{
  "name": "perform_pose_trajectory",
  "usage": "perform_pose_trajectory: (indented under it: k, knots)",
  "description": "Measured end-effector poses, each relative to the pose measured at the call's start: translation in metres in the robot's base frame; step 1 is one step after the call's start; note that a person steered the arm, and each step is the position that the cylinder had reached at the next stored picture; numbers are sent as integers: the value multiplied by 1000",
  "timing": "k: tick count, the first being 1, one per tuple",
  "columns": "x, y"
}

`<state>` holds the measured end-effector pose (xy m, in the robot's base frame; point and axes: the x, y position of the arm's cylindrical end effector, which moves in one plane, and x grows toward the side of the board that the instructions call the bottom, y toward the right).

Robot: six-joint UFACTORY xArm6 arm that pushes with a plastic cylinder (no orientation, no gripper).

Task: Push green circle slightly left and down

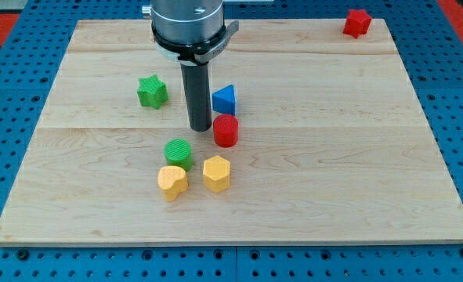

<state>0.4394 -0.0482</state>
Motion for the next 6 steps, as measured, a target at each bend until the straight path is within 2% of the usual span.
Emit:
perform_pose_trajectory:
  k: [4, 6]
  knots:
    - [35, 1]
    - [36, -31]
